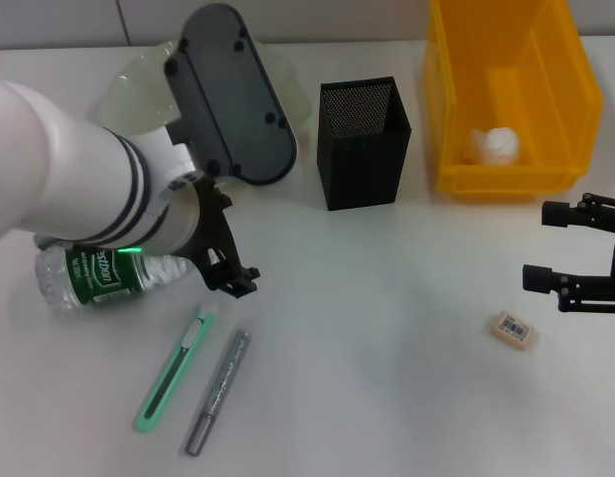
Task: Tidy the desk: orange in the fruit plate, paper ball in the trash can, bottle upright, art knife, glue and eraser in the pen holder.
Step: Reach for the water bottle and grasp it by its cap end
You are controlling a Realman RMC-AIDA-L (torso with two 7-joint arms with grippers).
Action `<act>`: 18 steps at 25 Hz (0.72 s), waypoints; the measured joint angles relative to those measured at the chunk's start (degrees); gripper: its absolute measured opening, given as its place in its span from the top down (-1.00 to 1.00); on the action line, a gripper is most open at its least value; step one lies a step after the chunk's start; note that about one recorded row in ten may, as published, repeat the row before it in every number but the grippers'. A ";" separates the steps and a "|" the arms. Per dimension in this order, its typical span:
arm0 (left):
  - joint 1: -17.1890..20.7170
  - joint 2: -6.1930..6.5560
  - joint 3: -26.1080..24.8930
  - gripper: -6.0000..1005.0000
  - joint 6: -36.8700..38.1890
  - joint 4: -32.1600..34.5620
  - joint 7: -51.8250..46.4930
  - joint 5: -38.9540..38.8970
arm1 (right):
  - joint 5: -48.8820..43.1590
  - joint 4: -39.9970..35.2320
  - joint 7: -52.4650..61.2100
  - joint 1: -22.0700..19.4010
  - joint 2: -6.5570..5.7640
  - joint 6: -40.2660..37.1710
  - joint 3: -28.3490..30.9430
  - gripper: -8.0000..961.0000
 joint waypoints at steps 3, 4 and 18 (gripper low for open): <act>0.10 0.00 0.84 -0.69 -4.54 -4.02 2.24 0.50 | 0.03 0.41 0.00 0.36 0.00 -0.02 -0.04 -0.76; -0.03 0.00 1.09 -0.69 -5.74 -5.40 2.67 0.56 | 0.04 0.63 0.00 0.50 0.00 -0.02 -0.07 -0.76; -4.87 -0.08 2.16 -0.69 -12.61 -18.35 4.97 2.84 | 0.08 1.28 0.01 1.43 0.09 -0.47 -0.03 -0.76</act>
